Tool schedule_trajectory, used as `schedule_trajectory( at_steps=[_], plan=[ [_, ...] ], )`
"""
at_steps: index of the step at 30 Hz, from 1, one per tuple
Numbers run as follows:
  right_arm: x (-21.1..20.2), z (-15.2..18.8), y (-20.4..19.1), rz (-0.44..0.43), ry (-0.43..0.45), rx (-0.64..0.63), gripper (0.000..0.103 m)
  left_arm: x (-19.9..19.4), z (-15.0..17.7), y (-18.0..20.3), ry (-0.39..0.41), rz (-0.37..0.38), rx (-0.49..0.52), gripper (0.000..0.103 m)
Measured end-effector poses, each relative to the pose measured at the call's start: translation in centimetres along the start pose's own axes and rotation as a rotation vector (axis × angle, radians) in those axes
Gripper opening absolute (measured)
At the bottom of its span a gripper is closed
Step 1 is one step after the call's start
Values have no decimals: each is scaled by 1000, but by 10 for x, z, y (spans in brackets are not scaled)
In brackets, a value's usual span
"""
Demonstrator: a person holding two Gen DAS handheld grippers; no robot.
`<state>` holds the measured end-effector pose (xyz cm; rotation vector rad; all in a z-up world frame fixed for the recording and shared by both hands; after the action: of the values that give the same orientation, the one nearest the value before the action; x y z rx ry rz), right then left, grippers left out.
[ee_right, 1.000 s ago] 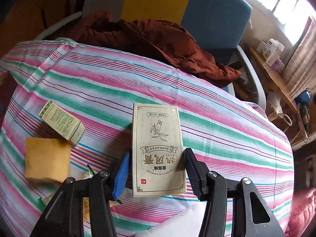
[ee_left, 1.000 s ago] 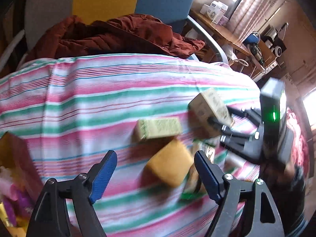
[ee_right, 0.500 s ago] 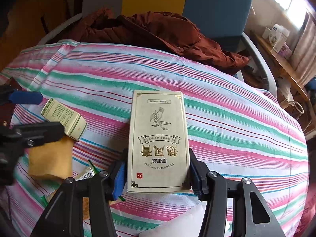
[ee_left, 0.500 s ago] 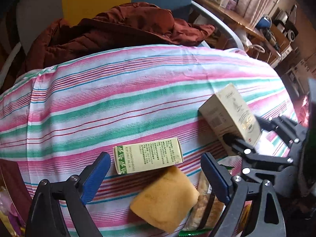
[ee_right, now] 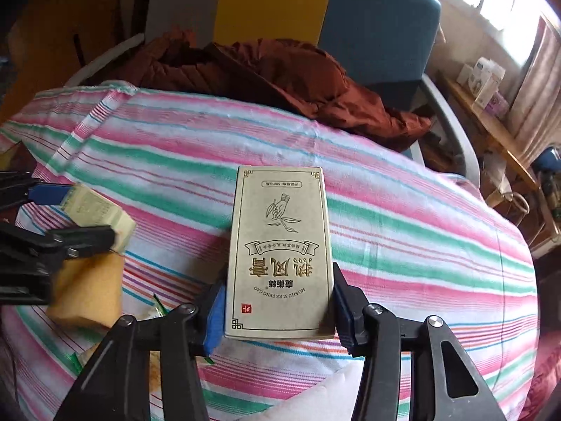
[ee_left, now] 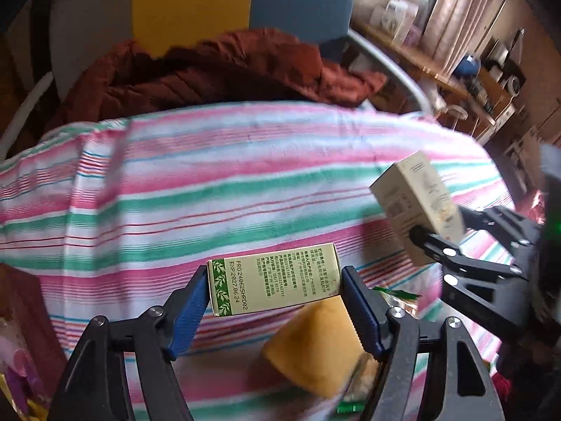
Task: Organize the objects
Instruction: 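Carry both boxes to the tray and set them down inside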
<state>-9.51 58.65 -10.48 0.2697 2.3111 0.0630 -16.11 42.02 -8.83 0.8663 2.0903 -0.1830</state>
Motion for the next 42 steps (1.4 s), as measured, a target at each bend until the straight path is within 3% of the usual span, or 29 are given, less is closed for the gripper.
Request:
schedule_trajectory(
  at_steps=[7,15,28,33,42],
  plan=[
    [1,-1,-8,-16,0,1,51,-69,17,-26,88,-5,-4,75],
    [-1,-2,-22,5,-23,-20,51,-125,52,-63,112,-22,-75,75],
    [-71,-29,-65,16,90,-49,51,-200,109,-145,168,-130,-227,75],
    [-103,-43,-110,-51,156,-84,51,-217,137,-168,172,-173,-241,75],
    [-141,-49,-233,-295,202,-151,51,-229,186,-194,153,-171,-311,75]
  ],
)
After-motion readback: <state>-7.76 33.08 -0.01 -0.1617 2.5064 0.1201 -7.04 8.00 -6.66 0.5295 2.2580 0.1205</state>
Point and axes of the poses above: each gripper's, at about its wrist camera, not at the fingertips, and x roughly the way its jaws point, y to its right, z to its underside, the point moved 1 cm from there along x, roughly the way its jaws point, and after that the axes turned 13 degrees about y, right-handed, at the moved point
